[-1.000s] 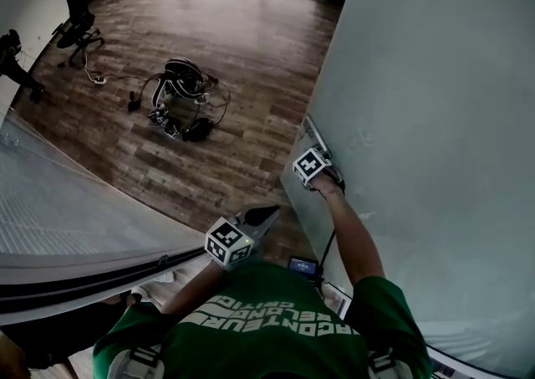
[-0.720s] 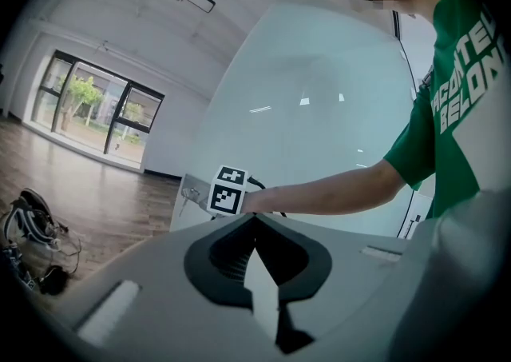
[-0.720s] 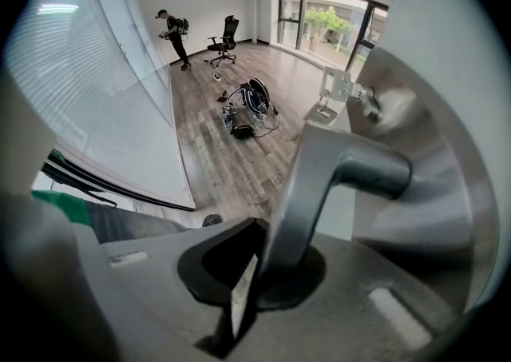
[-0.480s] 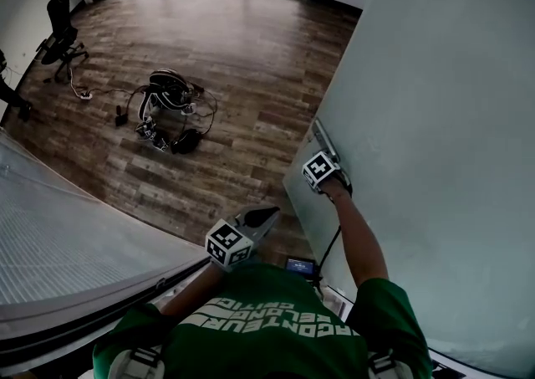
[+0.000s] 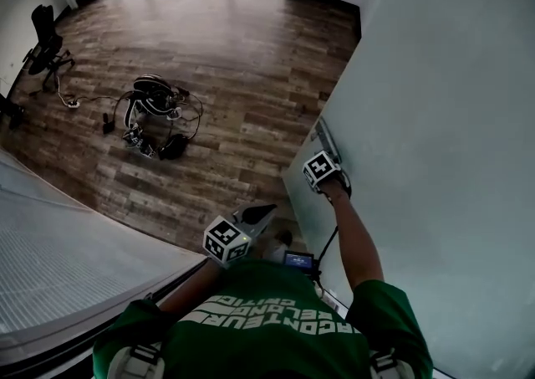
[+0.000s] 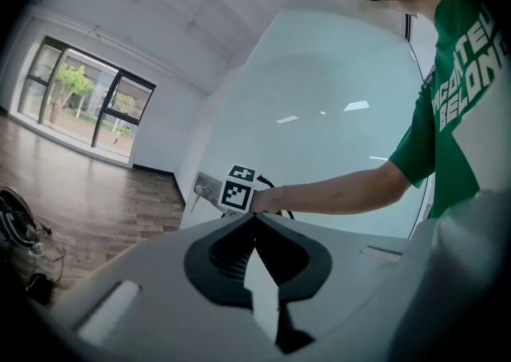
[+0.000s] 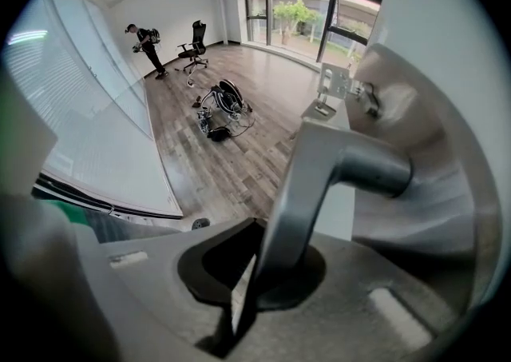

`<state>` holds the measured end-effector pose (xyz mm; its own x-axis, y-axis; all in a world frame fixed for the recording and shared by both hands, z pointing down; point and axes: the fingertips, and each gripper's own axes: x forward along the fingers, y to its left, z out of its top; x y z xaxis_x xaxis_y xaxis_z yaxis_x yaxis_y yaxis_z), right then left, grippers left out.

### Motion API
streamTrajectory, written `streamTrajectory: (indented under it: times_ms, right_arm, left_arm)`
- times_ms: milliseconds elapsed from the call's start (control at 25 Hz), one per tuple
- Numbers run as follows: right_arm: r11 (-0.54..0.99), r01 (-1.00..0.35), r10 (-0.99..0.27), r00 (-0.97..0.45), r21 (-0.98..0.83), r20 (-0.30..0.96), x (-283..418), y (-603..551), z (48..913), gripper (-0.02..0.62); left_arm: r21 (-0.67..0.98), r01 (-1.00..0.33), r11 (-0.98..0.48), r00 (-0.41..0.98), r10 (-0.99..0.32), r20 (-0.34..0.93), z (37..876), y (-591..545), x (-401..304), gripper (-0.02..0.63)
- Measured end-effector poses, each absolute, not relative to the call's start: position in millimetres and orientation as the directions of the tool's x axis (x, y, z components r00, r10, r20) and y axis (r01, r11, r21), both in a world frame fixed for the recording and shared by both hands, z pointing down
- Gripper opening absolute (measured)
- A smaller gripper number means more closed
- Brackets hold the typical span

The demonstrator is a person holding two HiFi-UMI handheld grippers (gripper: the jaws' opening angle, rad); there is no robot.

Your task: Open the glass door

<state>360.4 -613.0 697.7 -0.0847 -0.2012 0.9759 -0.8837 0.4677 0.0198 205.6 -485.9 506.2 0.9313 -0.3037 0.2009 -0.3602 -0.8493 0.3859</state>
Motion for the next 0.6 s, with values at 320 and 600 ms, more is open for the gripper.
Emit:
streamTrajectory:
  times_ms: [320,600]
  right_arm:
    - [0.396,-0.918,-0.213,-0.071,0.02,0.974,415,-629,701,-0.008]
    - [0.331,-0.943,-0.229,-0.054,0.026,0.972,466,-639,701,-0.008]
  left_arm:
    - [0.377,-0.336,-0.863,0.941,-0.288,0.18,501,-515,269,0.011]
    - [0.375,-0.319,-0.87,0.946,-0.266,0.187,504,-526,311,0.011]
